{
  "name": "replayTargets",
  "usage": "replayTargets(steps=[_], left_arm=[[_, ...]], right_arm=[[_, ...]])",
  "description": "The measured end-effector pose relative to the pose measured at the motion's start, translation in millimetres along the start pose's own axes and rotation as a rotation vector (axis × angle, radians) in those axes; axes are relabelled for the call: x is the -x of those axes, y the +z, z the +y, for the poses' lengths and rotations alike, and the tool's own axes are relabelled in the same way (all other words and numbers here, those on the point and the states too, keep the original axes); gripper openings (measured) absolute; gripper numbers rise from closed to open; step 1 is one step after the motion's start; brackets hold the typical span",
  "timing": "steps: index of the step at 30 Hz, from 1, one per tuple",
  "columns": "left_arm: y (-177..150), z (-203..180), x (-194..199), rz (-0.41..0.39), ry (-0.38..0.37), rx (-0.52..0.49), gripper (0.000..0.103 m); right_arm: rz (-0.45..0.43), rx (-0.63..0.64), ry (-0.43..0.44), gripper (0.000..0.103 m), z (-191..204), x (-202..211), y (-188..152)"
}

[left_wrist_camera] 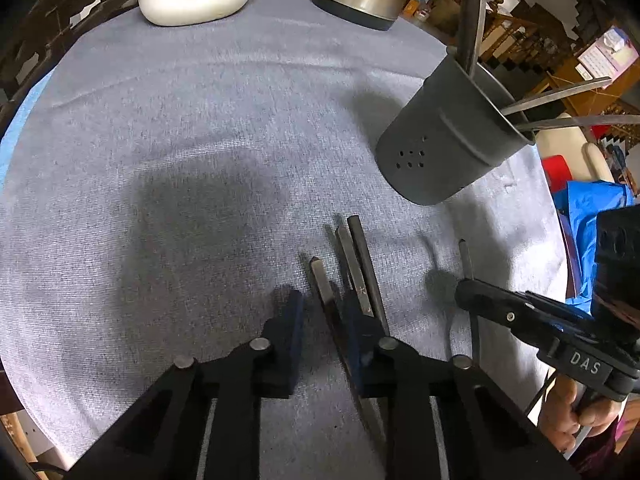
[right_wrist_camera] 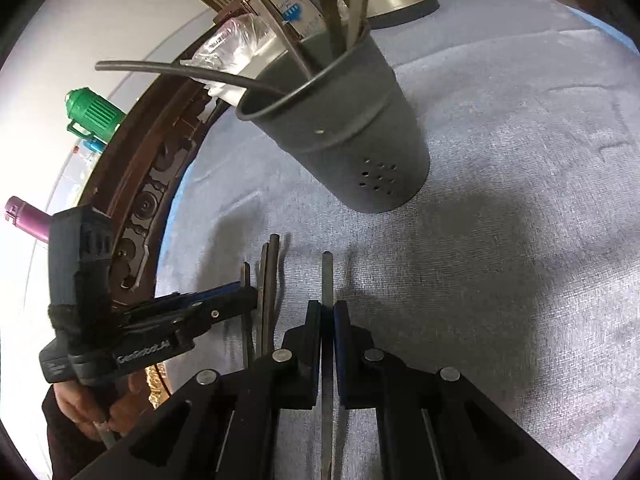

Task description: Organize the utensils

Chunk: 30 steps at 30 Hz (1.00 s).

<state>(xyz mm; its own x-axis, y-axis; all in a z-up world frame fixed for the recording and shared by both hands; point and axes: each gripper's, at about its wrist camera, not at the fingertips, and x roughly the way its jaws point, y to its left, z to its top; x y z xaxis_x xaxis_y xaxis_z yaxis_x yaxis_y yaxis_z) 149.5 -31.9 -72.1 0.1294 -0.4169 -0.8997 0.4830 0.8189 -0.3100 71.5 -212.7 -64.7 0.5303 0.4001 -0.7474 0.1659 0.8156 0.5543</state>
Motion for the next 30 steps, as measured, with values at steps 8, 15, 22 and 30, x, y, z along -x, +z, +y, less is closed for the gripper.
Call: replayTargets(steps=[8,15,22,30], left_arm=[[-3,-11,7,-0.054,0.002,-0.018,0.007],[-6,-14,49,-0.184,-0.022,0.001,0.007],[-12,-18,108,-0.394,-0.029,-0.016,0.006],[-25,-33,164,-0.603,-0.075,-0.042,0.006]], right_arm=[[-0.084,0.066,0.033,0.007,8,24,-4],[-0.182,0.107,0.092,0.007,16,53,-1],[-0.330,0.189,0.106,0.007,34,91,3],[-0.461,0.264,0.115,0.007,54,128,-6]])
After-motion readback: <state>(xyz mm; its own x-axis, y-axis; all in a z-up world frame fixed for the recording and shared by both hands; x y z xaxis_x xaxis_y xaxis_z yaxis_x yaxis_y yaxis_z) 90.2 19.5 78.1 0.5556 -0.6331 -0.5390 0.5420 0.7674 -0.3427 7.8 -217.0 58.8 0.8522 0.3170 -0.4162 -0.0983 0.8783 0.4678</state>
